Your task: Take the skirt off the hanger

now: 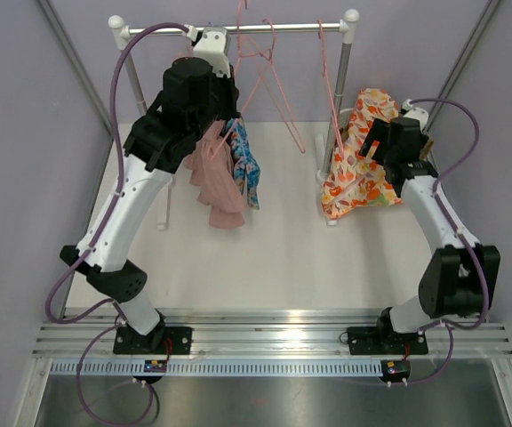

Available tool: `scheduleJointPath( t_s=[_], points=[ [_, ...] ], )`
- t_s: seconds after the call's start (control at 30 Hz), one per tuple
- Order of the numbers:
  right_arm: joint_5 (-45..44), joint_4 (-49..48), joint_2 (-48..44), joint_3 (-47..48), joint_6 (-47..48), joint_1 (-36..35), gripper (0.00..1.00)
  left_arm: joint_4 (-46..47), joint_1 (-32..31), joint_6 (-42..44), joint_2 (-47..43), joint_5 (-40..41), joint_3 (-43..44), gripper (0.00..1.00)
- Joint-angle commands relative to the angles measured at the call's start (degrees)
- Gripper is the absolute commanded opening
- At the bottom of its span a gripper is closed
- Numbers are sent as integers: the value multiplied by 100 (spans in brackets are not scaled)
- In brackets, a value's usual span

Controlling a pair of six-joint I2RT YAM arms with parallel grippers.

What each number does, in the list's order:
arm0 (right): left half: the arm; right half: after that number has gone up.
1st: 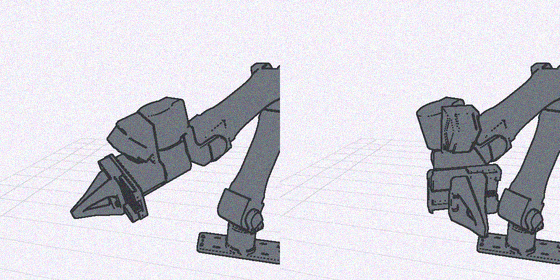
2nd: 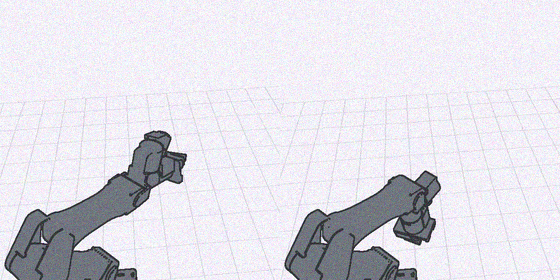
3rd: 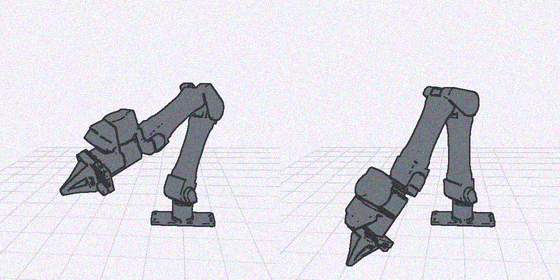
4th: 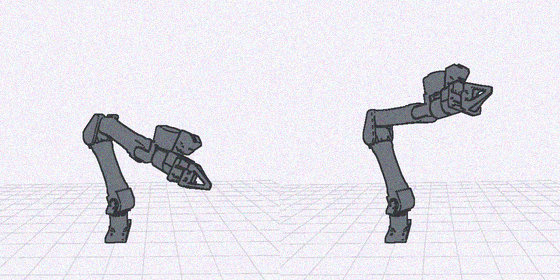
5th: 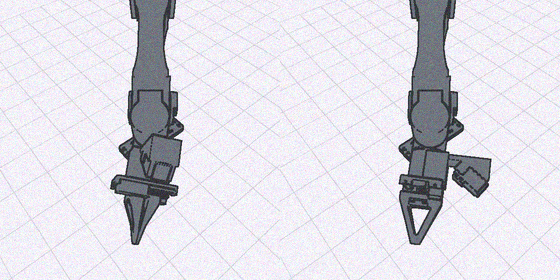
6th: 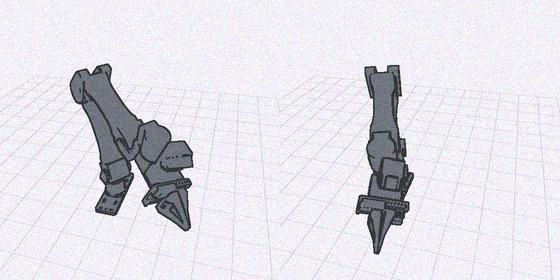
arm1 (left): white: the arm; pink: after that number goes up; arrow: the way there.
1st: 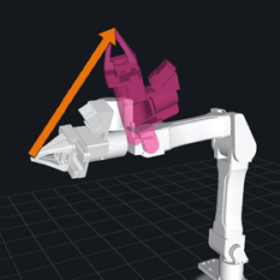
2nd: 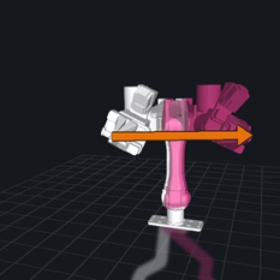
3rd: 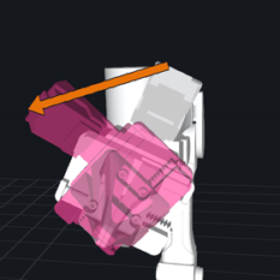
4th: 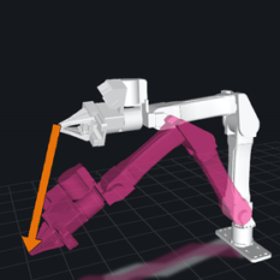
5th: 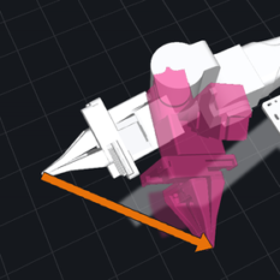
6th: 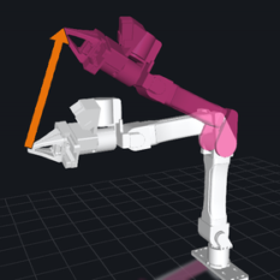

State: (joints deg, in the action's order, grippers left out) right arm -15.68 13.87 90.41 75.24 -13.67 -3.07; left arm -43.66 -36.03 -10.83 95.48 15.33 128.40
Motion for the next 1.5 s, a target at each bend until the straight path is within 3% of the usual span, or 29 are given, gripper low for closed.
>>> scheduleJointPath(
  t_s=[0.0, 0.2, 0.4, 0.5, 0.6, 0.63, 0.77, 0.93, 1.07, 1.3, 1.47],
  points=[
    [486, -693, -1252, -632, -522, 26, 99, 376, 0, 169, 486, 470, 598, 0],
    [1224, -578, -2842, -1731, -768, 8, 99, 622, 8, -59, 1174, 506, 1116, 0],
    [1252, -333, -3451, -2005, -672, 8, 99, 736, -18, -656, 1263, 14, 846, 1],
    [1225, -245, -3460, -1978, -637, 8, 99, 789, -131, -763, 1061, -284, 424, 8],
    [1356, -192, -3460, -1970, -742, 8, 99, 771, -342, -771, 806, -592, 186, 41],
    [1375, -200, -3486, -2004, -803, 8, 100, 710, -395, -780, 718, -671, 133, 59],
    [1480, -130, -3653, -2110, -900, 8, 99, 508, -642, -789, 218, -489, -182, 83],
    [1507, 115, -3969, -2189, -804, 8, 99, 709, -660, -746, -958, 434, -1158, 91],
    [1507, 257, -4145, -2233, -769, 8, 99, 832, -598, -666, -1365, 1146, -1703, 94],
    [1533, 397, -4295, -2198, -778, 8, 99, 894, -308, -684, -962, 1147, -1485, 94],
    [1463, 494, -4330, -2163, -690, 8, 99, 894, -203, -499, -286, 1235, -731, 94]
  ],
)
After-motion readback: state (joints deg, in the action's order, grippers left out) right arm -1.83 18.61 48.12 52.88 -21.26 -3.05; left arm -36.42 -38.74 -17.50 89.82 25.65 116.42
